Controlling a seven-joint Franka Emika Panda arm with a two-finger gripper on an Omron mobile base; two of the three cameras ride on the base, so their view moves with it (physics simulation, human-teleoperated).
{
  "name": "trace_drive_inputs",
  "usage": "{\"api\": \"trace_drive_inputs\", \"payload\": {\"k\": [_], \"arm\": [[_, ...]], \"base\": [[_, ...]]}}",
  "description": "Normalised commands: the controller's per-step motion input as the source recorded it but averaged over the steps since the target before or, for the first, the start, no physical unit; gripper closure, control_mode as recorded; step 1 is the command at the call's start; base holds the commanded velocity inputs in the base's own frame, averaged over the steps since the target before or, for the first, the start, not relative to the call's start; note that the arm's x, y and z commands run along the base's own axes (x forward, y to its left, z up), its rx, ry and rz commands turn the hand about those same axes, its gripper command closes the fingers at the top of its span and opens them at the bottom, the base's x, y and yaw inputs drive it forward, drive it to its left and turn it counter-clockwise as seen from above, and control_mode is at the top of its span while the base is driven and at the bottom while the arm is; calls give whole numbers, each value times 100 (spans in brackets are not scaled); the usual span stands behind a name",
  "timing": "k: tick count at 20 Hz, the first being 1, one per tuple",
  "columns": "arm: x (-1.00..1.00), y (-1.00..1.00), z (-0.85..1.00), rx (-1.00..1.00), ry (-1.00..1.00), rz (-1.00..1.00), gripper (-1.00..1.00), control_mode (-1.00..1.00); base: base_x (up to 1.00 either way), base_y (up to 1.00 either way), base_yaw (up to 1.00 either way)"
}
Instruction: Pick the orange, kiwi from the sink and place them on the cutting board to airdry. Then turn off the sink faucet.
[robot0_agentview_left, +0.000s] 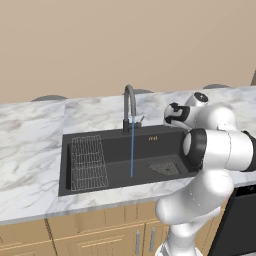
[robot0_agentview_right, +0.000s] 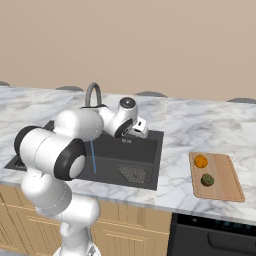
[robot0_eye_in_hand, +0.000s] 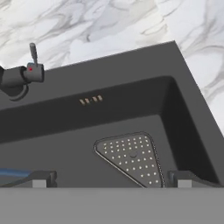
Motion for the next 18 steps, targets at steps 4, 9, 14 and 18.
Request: {"api": "trace_drive_inputs", "payload": {"k": [4, 9, 14, 18], "arm": [[0, 12, 0, 6, -7, 5, -100, -100], [1, 14, 0, 6, -7, 5, -100, -100], [6, 17, 0, 4, 0, 5, -100, -100], [14, 13, 0, 3, 0, 3, -100, -100]], "base": [[0, 0, 0], [0, 0, 0], [0, 0, 0], [0, 0, 0]]}}
